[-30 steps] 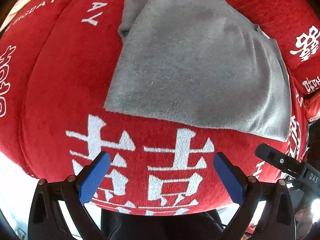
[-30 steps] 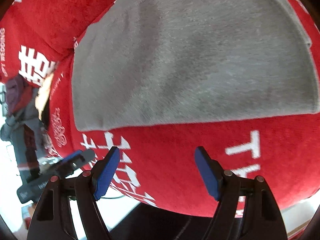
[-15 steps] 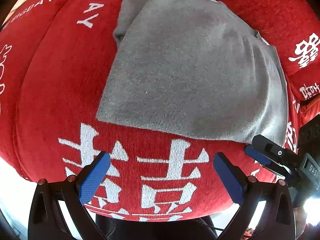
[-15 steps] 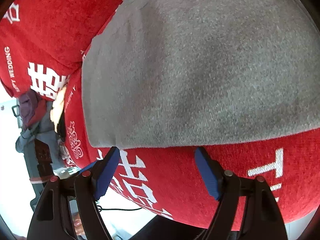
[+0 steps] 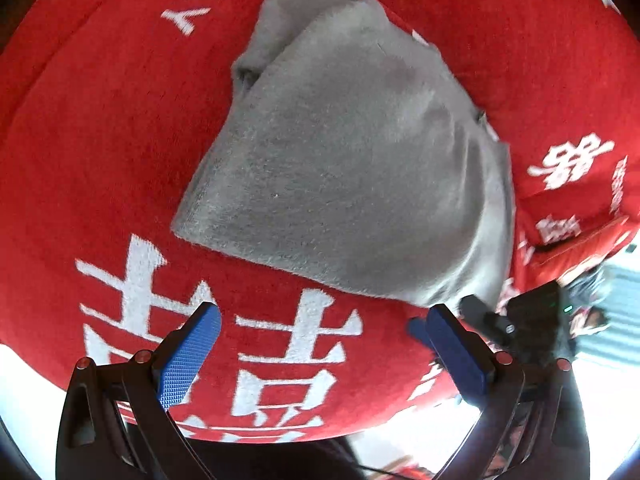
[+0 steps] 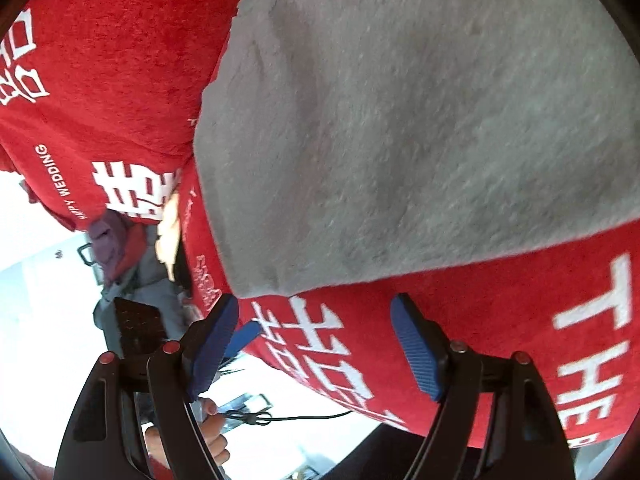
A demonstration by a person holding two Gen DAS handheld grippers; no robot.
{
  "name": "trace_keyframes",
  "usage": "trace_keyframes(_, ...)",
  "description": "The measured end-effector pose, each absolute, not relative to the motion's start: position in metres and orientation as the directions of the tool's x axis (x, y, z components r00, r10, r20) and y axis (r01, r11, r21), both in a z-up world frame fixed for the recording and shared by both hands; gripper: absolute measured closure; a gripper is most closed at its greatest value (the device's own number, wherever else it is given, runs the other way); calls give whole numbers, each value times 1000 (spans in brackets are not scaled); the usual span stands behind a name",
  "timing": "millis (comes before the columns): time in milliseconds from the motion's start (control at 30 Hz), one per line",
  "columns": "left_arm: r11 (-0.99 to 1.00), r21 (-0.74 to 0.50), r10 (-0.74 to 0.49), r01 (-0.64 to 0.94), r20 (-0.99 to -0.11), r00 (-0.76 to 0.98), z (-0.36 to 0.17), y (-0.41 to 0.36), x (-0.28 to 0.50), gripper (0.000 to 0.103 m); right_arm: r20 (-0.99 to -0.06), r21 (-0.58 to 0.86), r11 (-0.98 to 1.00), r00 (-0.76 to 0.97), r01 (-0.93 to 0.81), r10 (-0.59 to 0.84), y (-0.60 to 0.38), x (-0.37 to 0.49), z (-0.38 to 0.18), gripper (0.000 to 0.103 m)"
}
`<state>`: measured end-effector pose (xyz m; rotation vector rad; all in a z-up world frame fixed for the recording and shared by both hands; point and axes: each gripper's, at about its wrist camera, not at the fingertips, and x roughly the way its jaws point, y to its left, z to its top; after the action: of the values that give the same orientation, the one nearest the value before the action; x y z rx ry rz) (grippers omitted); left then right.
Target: Fold small clothes
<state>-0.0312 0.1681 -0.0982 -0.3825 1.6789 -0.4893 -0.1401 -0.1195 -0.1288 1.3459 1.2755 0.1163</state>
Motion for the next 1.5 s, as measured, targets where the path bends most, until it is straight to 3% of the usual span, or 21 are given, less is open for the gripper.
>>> trace_keyframes(333, 736, -661, -676, -149, -728, -114, -110, 173, -35, 0, -491, 801, 103, 548, 590, 678, -118, -126, -146, 22)
trace_keyframes(367, 720, -675, -692, -161, -714, -106, -110, 172, -35, 0, -492, 796, 97, 545, 598, 679, -118, -124, -147, 31)
trace_keyframes(400, 714, -679, -698, -168, -709, -102, -111, 169, -34, 0, -498, 786, 93, 537, 611, 681, -118, -124, -149, 58)
trace_keyframes(467, 704, -685, -706, -188, -703, -86, -113, 163, -34, 0, -513, 773, 95, 530, 628, 675, -118, -122, -150, 92)
trace_keyframes(700, 682, -703, -722, -203, -692, -31, -115, 146, -23, 0, -470, 833, 124, 572, 539, 672, -127, -114, -119, 93)
trace_keyframes(900, 765, -616, -610, -189, -787, 95, -108, 143, -4, 2, -487, 828, 169, 537, 534, 689, -127, -111, -112, 93)
trace_keyframes(1000, 800, -575, -564, -170, -818, 112, -107, 143, 2, 16, -496, 820, 178, 520, 544, 696, -124, -113, -115, 93)
trace_keyframes(1067, 825, -542, -528, -157, -840, 123, -106, 145, 4, 36, -505, 812, 192, 500, 550, 703, -123, -115, -117, 93)
trace_keyframes(1133, 832, -535, -519, -149, -844, 132, -107, 149, 6, 67, -516, 805, 210, 481, 555, 709, -122, -116, -119, 93)
trace_keyframes(1200, 856, -502, -484, -124, -862, 151, -104, 152, 9, 85, -525, 797, 227, 456, 559, 719, -121, -117, -120, 93)
trace_keyframes(1267, 882, -463, -445, -86, -879, 174, -99, 153, 10, 85, -535, 789, 251, 425, 561, 730, -121, -117, -119, 93)
trace_keyframes(1300, 896, -440, -423, -59, -887, 185, -95, 152, 10, 93, -541, 785, 266, 410, 560, 734, -121, -116, -118, 92)
trace_keyframes(1500, 944, -203, -279, 259, -911, 302, -66, 115, -3, 93, -643, 728, 458, 274, 510, 716, -127, -106, -84, 86)
